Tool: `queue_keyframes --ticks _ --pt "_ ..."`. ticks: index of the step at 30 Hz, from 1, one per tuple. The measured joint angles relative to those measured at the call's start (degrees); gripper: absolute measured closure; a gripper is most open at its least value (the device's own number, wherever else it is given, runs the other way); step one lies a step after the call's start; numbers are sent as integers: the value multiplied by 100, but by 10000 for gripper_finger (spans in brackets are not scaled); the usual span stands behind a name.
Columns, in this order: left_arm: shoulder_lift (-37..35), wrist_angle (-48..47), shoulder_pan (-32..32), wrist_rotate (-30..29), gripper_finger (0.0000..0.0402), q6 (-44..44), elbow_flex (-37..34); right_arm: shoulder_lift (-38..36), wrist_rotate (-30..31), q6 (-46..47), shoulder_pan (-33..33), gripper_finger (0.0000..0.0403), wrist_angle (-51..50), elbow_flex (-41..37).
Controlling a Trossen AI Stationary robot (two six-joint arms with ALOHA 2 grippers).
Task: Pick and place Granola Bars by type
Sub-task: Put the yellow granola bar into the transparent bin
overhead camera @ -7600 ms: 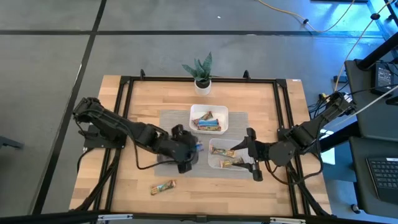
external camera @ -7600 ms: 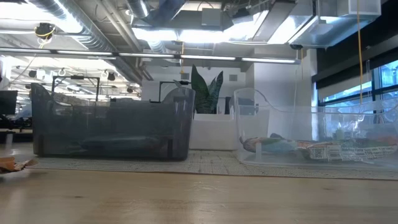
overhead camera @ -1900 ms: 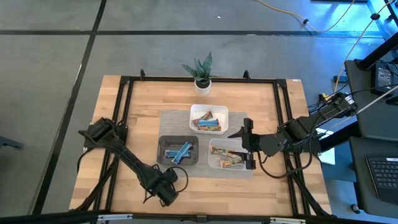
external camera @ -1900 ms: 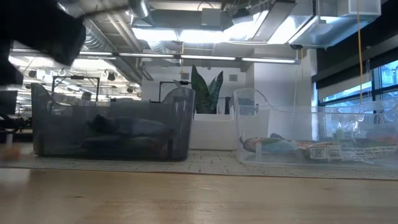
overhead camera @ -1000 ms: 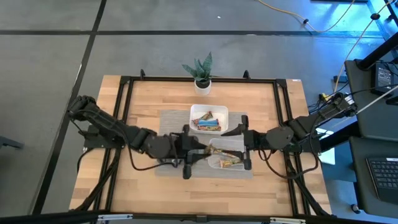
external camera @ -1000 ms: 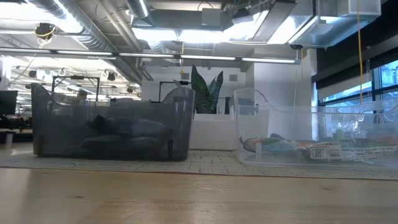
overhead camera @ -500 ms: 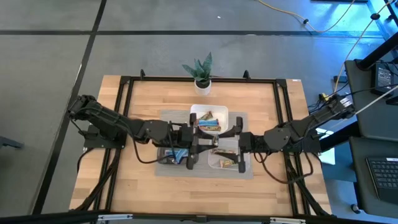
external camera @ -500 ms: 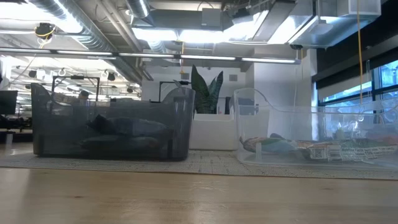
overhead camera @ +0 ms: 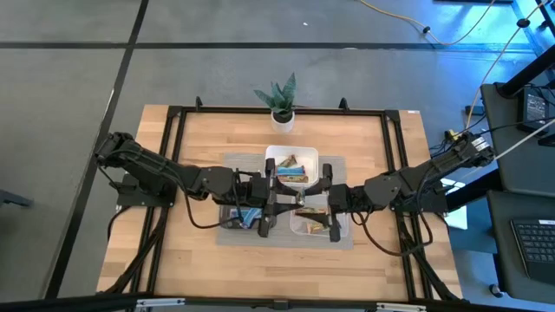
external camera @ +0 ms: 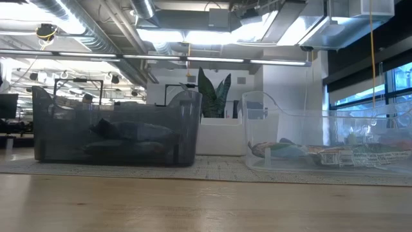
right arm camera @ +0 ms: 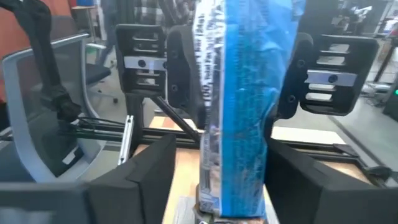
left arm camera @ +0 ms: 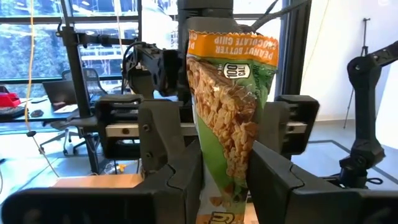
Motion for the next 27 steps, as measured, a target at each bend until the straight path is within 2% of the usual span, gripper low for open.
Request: queue_keyframes --ticks 6,9,21,27 --pt "0 -6 0 13 298 -2 0 0 -243 118 -145 246 -4 0" --pt "0 -5 2 -7 298 -4 0 0 -268 104 -172 268 -6 0" --pt "0 -22 2 -46 294 364 0 -2 -279 108 -172 275 -30 0" --pt "0 -29 -20 -10 250 272 0 -2 -290 117 -169 276 -34 -2"
